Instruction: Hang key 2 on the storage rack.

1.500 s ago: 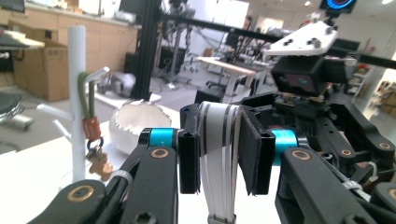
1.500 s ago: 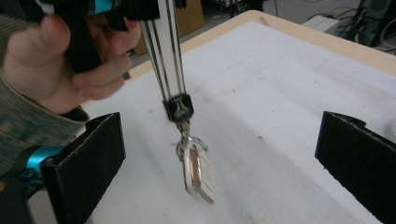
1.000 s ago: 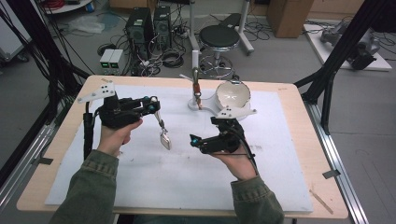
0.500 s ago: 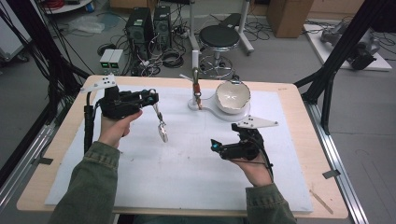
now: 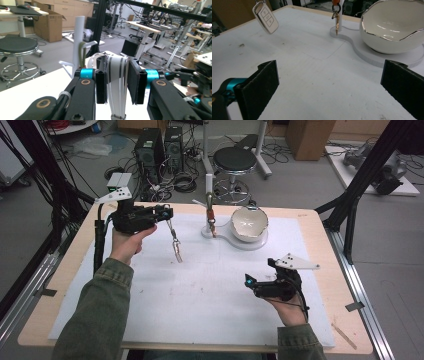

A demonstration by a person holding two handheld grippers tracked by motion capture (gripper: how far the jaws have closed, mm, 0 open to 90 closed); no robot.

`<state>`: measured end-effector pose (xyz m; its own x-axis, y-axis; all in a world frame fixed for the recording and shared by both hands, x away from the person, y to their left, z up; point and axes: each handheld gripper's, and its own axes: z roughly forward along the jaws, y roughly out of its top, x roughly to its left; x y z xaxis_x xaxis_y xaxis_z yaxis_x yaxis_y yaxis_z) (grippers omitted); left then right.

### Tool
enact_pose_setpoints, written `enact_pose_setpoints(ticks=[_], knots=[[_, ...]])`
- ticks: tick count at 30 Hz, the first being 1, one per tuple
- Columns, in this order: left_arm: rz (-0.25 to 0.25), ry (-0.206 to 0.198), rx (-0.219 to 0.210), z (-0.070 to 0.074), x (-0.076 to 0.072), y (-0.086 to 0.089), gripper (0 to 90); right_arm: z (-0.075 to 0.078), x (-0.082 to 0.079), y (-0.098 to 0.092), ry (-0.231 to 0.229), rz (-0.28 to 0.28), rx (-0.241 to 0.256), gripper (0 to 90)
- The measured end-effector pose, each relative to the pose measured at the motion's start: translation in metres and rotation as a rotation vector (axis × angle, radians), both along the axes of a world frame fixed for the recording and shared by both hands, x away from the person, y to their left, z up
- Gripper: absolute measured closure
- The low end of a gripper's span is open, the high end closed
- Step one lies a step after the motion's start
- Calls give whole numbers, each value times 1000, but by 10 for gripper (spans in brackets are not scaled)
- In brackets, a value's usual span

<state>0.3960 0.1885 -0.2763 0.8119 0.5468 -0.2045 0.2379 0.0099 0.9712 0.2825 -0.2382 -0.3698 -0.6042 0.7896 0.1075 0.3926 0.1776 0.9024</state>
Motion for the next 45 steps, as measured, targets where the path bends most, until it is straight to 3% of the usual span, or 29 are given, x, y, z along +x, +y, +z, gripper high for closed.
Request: enact_pose_setpoints(ticks=[6, 11, 15, 25, 28, 33, 41, 45], knots=[[32, 18, 11, 5, 10, -1, 710, -5, -2, -10, 4, -14, -14, 5], [54, -12, 28, 9, 18, -6, 710, -15, -4, -21, 8, -31, -13, 5], [60, 31, 33, 14, 30, -6, 709, -20, -6, -29, 5, -43, -7, 5], [96, 43, 68, 22, 51, -10, 710, -28, -12, -45, 13, -81, 8, 5], [109, 60, 79, 26, 63, -11, 709, -29, -18, -52, -25, -97, 29, 5], [126, 63, 91, 24, 73, -16, 710, -32, -24, -60, -47, -105, 31, 5], [166, 87, 77, 14, 90, -18, 710, -40, -28, -69, -26, -118, 31, 6], [181, 85, 94, 18, 98, -23, 710, -46, -29, -70, -24, -122, 10, 6]])
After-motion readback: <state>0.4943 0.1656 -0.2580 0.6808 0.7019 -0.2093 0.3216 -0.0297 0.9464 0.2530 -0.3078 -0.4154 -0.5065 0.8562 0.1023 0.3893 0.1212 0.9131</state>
